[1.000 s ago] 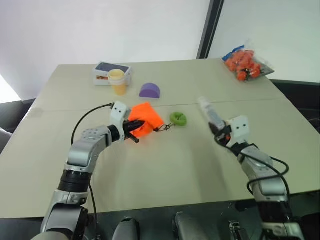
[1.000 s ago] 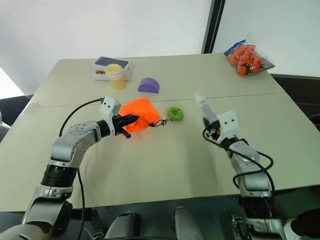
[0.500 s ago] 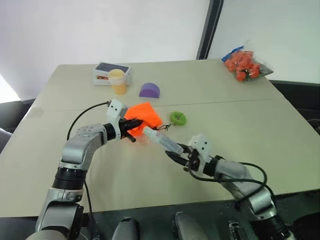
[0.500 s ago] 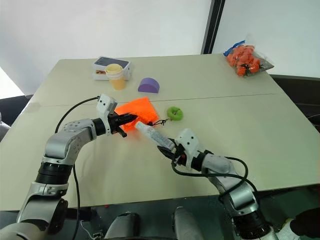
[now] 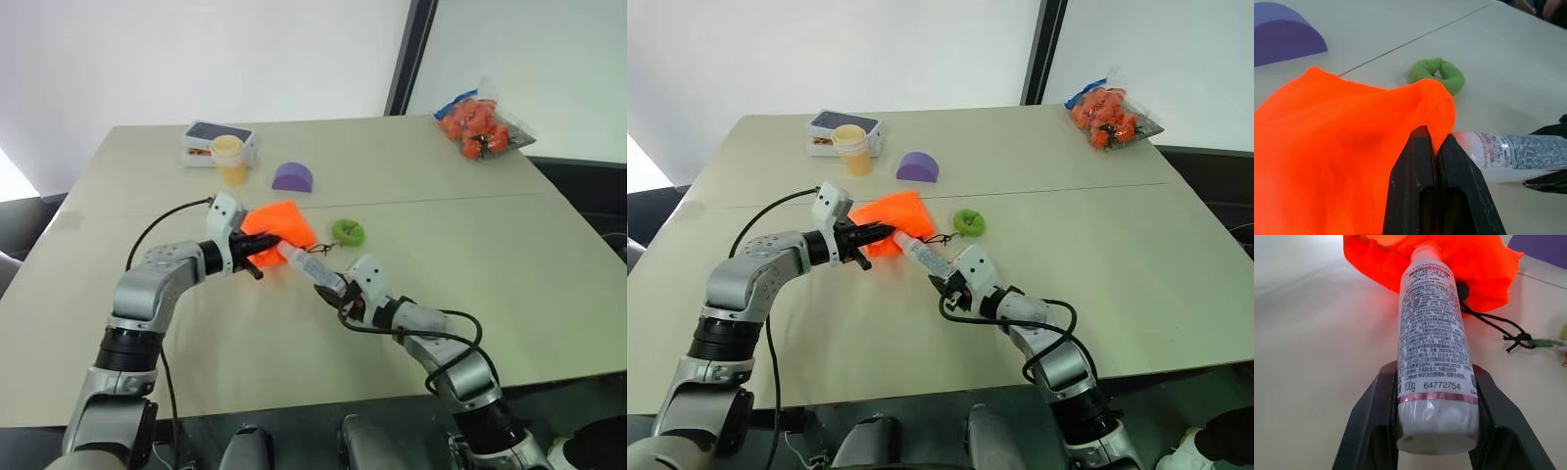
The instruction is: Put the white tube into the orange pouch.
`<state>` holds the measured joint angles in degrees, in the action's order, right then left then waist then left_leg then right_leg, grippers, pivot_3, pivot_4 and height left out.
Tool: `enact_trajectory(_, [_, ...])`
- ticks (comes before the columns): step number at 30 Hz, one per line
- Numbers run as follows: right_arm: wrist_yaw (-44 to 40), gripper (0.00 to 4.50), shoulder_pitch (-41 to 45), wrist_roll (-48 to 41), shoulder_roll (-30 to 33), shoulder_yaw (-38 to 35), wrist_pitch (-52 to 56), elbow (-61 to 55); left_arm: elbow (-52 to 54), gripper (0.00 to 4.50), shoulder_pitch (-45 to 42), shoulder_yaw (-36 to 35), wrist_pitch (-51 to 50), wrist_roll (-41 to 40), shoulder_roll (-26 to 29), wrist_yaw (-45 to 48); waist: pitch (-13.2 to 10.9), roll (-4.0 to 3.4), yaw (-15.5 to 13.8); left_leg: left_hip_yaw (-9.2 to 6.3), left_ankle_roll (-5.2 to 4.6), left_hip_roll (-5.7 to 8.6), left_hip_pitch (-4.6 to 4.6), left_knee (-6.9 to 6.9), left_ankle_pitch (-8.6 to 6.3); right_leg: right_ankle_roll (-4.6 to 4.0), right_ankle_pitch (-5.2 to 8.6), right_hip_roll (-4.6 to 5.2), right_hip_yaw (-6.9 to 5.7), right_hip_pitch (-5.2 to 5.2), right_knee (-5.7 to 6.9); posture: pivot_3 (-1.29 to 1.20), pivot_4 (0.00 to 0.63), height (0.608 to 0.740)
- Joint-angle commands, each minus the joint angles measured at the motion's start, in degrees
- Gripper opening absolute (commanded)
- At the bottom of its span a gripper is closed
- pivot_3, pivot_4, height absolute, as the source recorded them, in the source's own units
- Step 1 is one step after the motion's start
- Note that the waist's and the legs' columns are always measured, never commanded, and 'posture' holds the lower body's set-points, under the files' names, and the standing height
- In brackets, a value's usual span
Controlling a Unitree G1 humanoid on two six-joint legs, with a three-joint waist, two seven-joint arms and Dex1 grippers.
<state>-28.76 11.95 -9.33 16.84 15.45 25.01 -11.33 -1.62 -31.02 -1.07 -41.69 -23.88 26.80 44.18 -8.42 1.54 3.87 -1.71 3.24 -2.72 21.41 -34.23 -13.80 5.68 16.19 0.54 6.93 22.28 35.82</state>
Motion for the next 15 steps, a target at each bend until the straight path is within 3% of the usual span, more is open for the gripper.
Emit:
enact_trajectory(1, [0.7,1.12,0.1,0.4,-1.4,-0.2,-2.0,-1.1,-2.3,0.00,-2.4,-2.1,-1.6,-2.7,1.5,2.8,0.0,0.00,0.0,0.00,0.00,0.00,0.00,0.00,0.00,0.00,0.00,0.00,0.00,0.01,0.00,0.00,0.150,0.723])
enact_trajectory(15, [-2.1,1.12,-3.2,1.3,-0.2,2.2,-2.1,-5.3,-13.7,0.00,-9.7,-2.8,-5.4,-5.5,3.8,8.8,0.0,0.01,0.1,-0.01,0.00,0.00,0.01,0.00,0.00,0.00,0.01,0.00,-0.02,0.03,0.01,0.00,0.150,0.723])
